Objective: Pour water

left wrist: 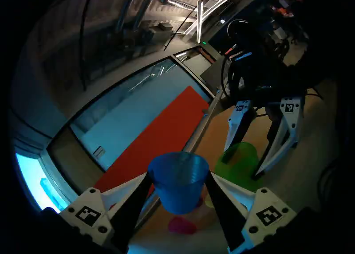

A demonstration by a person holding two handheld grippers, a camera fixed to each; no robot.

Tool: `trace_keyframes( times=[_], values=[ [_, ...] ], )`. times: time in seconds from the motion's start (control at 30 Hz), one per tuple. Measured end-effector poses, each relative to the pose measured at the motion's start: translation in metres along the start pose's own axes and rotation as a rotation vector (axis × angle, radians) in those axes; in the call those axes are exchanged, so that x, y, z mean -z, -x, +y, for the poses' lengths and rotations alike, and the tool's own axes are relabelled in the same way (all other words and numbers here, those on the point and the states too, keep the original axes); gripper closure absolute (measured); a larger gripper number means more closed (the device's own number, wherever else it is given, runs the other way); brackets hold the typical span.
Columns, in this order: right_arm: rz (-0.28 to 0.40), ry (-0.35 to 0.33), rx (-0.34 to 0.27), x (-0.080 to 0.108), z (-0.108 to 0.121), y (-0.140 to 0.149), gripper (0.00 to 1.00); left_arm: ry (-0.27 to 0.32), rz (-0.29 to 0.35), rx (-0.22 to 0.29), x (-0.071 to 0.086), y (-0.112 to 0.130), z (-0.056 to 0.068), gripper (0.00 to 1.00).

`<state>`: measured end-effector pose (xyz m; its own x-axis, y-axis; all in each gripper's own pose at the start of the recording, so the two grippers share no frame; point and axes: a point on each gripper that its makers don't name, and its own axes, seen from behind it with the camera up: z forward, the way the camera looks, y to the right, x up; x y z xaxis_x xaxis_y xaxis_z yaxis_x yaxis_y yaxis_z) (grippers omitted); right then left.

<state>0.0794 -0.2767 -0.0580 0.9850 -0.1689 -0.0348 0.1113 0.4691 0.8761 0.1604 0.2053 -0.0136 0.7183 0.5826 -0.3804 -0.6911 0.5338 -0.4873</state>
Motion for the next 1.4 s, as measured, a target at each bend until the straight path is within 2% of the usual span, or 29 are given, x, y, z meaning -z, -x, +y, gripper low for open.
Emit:
trace_keyframes(
  times=[0.1, 0.3, 0.4, 0.5, 0.6, 0.8, 1.1, 1.4],
  values=[
    [-0.002, 0.002, 0.003, 0.000, 0.000, -0.001, 0.09, -0.002, -0.016, 0.060, 0.000, 0.008, -0.001, 0.15],
    [-0.001, 0.005, 0.007, 0.000, 0.002, -0.003, 0.09, 0.022, -0.027, 0.214, -0.003, 0.016, 0.001, 0.15],
    [0.001, 0.006, 0.006, 0.001, 0.002, -0.004, 0.09, 0.020, -0.022, 0.252, -0.002, 0.016, -0.003, 0.15],
    [-0.002, 0.005, 0.006, 0.002, 0.002, -0.004, 0.09, 0.011, -0.030, 0.258, -0.002, 0.019, -0.006, 0.15],
    [-0.005, 0.001, 0.008, 0.003, 0.001, -0.003, 0.09, 0.017, -0.054, 0.270, -0.002, 0.026, -0.001, 0.15],
    [-0.023, -0.004, 0.010, 0.005, 0.000, 0.001, 0.09, 0.046, -0.099, 0.330, -0.004, 0.041, 0.012, 0.15],
    [-0.055, -0.012, 0.002, 0.010, 0.002, 0.009, 0.09, 0.060, -0.152, 0.417, -0.002, 0.060, 0.020, 0.15],
    [-0.124, -0.034, 0.003, 0.010, 0.000, 0.025, 0.09, 0.096, -0.236, 0.405, 0.003, 0.088, 0.032, 0.15]
  ],
)
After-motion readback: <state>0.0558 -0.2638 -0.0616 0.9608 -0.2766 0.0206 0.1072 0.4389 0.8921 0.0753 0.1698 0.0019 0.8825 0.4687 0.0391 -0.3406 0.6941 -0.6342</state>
